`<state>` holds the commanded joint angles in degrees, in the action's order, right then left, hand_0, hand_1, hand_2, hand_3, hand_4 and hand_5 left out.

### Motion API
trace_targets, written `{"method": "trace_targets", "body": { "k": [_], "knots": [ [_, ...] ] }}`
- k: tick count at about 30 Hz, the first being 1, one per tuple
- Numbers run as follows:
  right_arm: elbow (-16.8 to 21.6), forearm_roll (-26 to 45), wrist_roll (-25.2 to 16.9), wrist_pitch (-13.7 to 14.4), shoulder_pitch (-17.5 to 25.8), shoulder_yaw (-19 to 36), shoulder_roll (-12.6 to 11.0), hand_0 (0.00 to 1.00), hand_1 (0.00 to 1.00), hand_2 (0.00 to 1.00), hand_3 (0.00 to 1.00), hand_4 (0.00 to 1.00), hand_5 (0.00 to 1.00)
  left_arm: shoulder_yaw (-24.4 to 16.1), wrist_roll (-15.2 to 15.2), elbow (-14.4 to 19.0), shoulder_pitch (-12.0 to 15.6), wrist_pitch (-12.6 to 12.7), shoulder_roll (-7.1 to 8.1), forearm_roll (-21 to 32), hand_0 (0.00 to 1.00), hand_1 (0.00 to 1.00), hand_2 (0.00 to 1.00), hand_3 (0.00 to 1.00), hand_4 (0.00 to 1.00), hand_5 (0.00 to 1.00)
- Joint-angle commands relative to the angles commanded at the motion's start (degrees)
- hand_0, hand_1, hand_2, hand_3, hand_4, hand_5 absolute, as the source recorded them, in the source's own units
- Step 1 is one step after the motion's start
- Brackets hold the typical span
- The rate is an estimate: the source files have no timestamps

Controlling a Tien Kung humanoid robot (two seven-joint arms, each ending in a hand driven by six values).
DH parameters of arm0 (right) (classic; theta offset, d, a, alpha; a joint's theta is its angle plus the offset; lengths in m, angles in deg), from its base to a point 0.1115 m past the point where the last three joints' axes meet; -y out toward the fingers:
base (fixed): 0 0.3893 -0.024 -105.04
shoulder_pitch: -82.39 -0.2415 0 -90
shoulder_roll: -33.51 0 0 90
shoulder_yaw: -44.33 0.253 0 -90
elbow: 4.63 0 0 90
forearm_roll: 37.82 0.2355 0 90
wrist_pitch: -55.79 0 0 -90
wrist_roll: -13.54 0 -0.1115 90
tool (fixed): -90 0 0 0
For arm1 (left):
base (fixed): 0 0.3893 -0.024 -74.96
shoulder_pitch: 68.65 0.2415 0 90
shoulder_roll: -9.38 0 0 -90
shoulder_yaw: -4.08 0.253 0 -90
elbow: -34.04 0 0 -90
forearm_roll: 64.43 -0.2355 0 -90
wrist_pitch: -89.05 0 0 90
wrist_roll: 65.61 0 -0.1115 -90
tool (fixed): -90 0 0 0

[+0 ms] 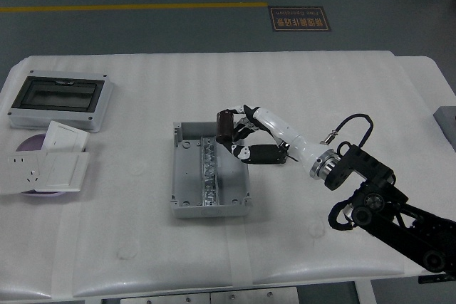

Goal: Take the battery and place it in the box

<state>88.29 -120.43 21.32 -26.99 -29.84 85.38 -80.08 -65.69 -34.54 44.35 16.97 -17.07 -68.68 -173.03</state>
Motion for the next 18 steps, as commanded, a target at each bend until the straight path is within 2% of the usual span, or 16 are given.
{"method": "trace_targets", "body": {
  "k": [1, 2, 7, 8, 13, 14, 18],
  "knots": [
    [-0.3, -1.4, 0.5, -0.4, -0.2, -0.4, 0.1, 0.685, 0.644, 0.652, 0.66, 0.637, 0.248, 0.0, 0.0, 0.0, 0.0, 0.0, 0.0, 0.0, 0.655, 0.641, 0.548, 0.606, 0.536, 0.07],
    [-0.5, -2.8, 1.1, -0.9, -0.4, -0.7, 0.2, 0.748, 0.69, 0.708, 0.818, 0.666, 0.262, -0.1, 0.0, 0.0, 0.0, 0.0, 0.0, -0.1, 0.655, 0.641, 0.548, 0.606, 0.536, 0.07],
    [-1.5, -9.3, 3.7, -3.1, -1.2, -2.1, 0.6, 0.748, 0.69, 0.708, 0.818, 0.666, 0.262, -0.1, 0.0, 0.0, 0.0, -0.1, -0.05, -0.1, 0.655, 0.641, 0.548, 0.606, 0.536, 0.07],
    [-1.6, -10.6, 4.2, -3.4, -1.3, -2.3, 0.7, 0.817, 0.717, 0.735, 0.884, 0.737, 0.311, 0.0, 0.0, 0.0, -0.1, -0.1, -0.06, -0.1, 0.655, 0.639, 0.545, 0.604, 0.529, 0.073],
    [-1.5, -15.1, 5.4, -3.9, -1.8, -2.8, 0.9, 0.817, 0.717, 0.735, 0.884, 0.737, 0.311, 0.0, 0.1, 0.0, -0.1, -0.2, -0.08, 0.0, 0.655, 0.639, 0.545, 0.604, 0.529, 0.073],
    [-1.6, -15.6, 5.6, -4.0, -1.9, -2.9, 0.9, 0.906, 0.775, 0.788, 0.953, 0.811, 0.37, 0.0, 0.0, 0.0, -0.1, -0.2, -0.07, 0.0, 0.654, 0.636, 0.542, 0.602, 0.521, 0.07],
    [-1.6, -16.5, 5.9, -4.2, -2.1, -3.0, 0.9, 0.906, 0.775, 0.788, 0.953, 0.811, 0.37, 0.0, 0.0, 0.0, -0.1, -0.2, -0.07, 0.1, 0.654, 0.636, 0.542, 0.602, 0.521, 0.07]
  ]
}}
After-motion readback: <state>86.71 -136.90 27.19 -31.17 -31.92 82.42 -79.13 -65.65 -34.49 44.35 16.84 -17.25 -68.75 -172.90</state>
